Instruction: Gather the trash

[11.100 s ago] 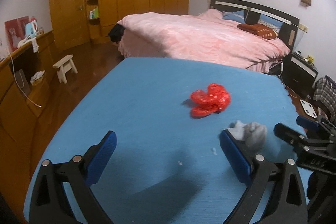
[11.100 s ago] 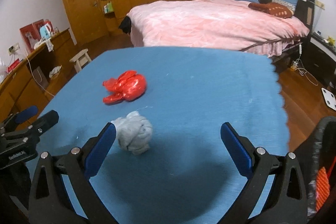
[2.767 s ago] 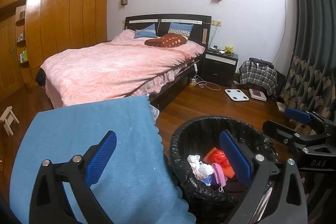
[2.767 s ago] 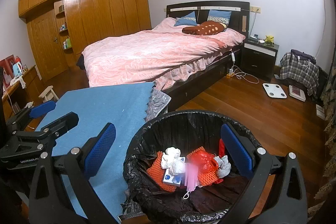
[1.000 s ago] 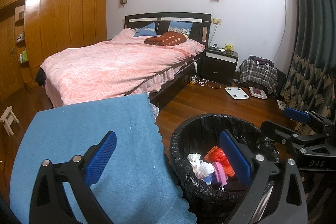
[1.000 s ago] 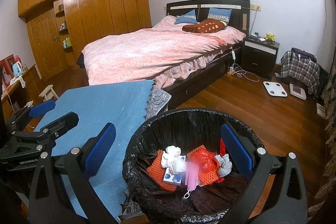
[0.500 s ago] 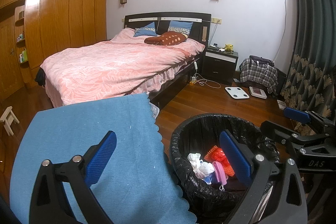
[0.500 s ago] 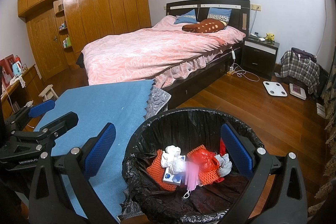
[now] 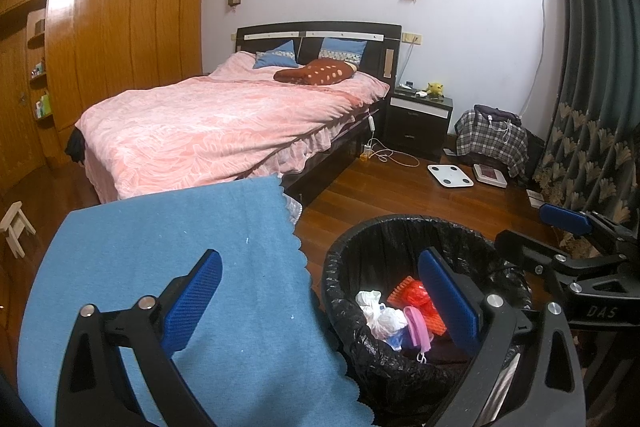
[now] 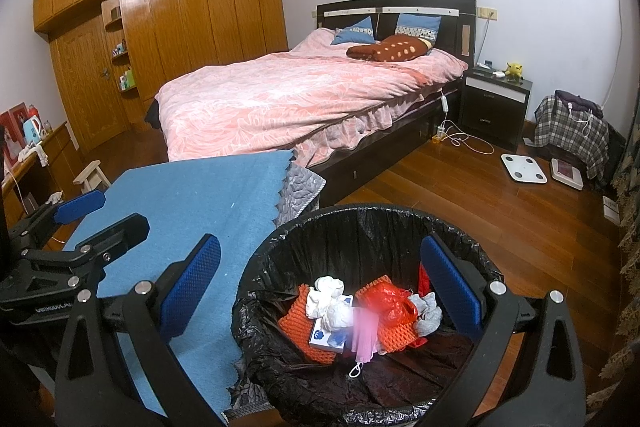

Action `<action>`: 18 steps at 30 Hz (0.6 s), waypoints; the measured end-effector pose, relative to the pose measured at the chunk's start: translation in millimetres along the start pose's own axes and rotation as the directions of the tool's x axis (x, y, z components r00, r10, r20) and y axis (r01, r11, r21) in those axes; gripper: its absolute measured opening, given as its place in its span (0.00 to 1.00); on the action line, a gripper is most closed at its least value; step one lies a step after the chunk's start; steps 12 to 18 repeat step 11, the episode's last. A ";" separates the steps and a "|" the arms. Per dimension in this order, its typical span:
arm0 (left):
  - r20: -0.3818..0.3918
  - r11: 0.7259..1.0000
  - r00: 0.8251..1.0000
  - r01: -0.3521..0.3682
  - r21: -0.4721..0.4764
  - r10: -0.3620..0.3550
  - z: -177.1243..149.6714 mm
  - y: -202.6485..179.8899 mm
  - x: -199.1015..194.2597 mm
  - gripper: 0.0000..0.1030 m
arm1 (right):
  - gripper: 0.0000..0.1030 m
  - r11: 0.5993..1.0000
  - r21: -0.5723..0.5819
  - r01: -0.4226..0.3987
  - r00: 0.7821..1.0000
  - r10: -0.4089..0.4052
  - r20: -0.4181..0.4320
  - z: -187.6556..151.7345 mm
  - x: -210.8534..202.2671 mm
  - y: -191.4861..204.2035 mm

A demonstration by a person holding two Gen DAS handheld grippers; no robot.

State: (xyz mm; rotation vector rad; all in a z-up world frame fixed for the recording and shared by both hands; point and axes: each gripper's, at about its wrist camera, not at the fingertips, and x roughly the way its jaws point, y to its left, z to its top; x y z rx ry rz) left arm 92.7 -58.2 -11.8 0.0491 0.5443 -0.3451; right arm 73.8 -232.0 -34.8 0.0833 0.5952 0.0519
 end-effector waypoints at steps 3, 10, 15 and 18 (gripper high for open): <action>-0.001 1.000 1.000 -0.001 0.001 0.001 0.3 0.0 0.0 0.94 | 0.95 1.000 0.000 0.000 1.000 0.000 0.000 0.2 0.0 -0.1; -0.003 1.000 1.000 -0.001 0.000 0.001 -1.4 0.4 -0.7 0.94 | 0.95 1.000 -0.001 -0.001 1.000 0.001 -0.002 0.5 -0.1 0.2; -0.003 1.000 1.000 0.000 0.001 0.000 -0.9 0.4 -0.4 0.94 | 0.95 1.000 -0.001 0.000 1.000 0.000 -0.001 0.6 -0.2 0.4; -0.003 1.000 1.000 0.000 0.001 0.000 -0.9 0.4 -0.4 0.94 | 0.95 1.000 -0.001 0.000 1.000 0.000 -0.001 0.6 -0.2 0.4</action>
